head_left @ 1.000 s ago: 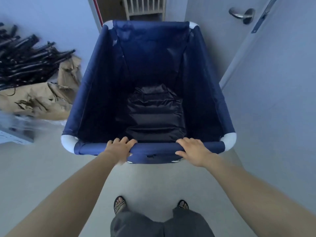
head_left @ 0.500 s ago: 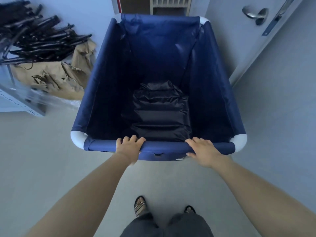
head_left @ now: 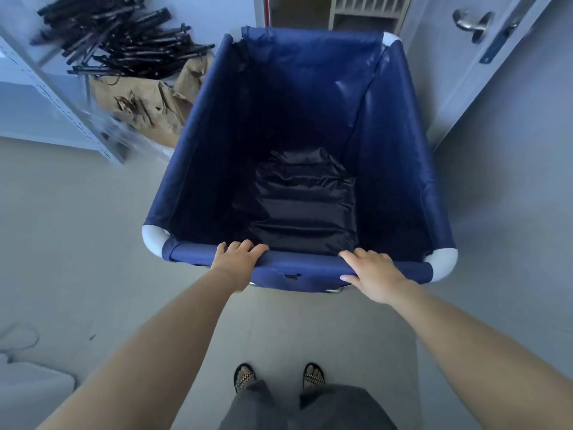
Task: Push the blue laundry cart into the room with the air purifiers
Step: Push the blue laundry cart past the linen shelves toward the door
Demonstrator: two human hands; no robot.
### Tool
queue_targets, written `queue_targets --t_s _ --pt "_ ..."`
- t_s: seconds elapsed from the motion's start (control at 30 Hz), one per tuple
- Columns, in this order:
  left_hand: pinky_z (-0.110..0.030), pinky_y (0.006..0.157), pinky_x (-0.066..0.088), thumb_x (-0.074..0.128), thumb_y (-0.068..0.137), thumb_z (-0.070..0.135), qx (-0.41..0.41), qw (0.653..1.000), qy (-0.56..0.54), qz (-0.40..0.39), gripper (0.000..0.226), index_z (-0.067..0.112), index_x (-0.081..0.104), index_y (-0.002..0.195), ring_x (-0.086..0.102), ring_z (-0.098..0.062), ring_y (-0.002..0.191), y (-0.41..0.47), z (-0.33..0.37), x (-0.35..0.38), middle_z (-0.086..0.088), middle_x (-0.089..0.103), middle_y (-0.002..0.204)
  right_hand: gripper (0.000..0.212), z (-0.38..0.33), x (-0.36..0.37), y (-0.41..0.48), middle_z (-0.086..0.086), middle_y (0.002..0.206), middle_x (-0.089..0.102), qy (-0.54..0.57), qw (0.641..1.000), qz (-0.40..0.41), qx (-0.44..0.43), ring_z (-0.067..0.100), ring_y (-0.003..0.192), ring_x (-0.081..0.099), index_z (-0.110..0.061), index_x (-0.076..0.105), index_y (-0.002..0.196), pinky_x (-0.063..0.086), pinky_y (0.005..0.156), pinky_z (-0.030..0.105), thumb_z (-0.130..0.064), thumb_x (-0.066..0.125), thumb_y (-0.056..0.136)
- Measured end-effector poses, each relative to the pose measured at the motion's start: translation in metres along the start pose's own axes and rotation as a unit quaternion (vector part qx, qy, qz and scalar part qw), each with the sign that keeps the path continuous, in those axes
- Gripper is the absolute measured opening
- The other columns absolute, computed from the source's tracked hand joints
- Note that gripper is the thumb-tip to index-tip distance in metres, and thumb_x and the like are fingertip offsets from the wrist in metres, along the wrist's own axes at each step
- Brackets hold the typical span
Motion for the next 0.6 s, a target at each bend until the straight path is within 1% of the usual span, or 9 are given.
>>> queue_targets --t_s 0.17,0.33,0.5,0.6 --pt "-0.042 0.111 0.024 0.052 0.091 0.012 -0.001 1.000 -0.023 -0.011 0.067 0.035 0.017 0.142 0.038 -0.023 0.123 -0.034 0.035 0.019 0.003 0.037 0.133 0.046 0.015 0.020 -0.039 0.005 0.121 0.047 -0.012 1.000 -0.015 -0.007 0.027 0.104 0.046 -0.024 0.030 0.137 0.035 0.091 0.041 -0.046 0.037 0.097" --pt "-0.041 0.106 0.025 0.048 0.094 0.016 0.003 0.999 -0.044 -0.026 0.059 0.037 0.019 0.141 0.039 -0.023 0.118 -0.062 0.058 0.035 0.003 0.037 0.130 0.048 0.020 0.036 -0.072 0.003 0.117 0.050 -0.012 1.000 -0.020 -0.001 0.025 0.101 0.047 -0.024 0.035 0.132 0.034 0.088 0.039 -0.054 0.036 0.094" --pt "-0.042 0.106 0.025 0.051 0.092 0.014 0.004 0.999 -0.047 -0.009 0.063 0.037 0.018 0.140 0.039 -0.023 0.117 -0.090 0.075 0.050 0.003 0.037 0.130 0.047 0.019 0.049 -0.101 0.002 0.112 0.051 -0.025 1.000 -0.003 0.018 0.025 0.098 0.049 -0.025 0.038 0.127 0.034 0.085 0.038 -0.057 0.037 0.092" --pt "-0.043 0.106 0.024 0.047 0.095 0.018 0.010 0.998 -0.056 -0.007 0.057 0.036 0.018 0.141 0.038 -0.024 0.117 -0.103 0.081 0.059 0.003 0.036 0.131 0.047 0.016 0.059 -0.116 0.002 0.110 0.051 -0.030 0.999 0.005 0.018 0.025 0.097 0.049 -0.024 0.038 0.125 0.034 0.085 0.039 -0.057 0.036 0.092"
Point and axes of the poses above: each hand's wrist, its own y-axis towards the middle knuckle, its own x-axis out of the palm, z = x × y, the point moved 7 cm from there along y, towards the middle knuckle
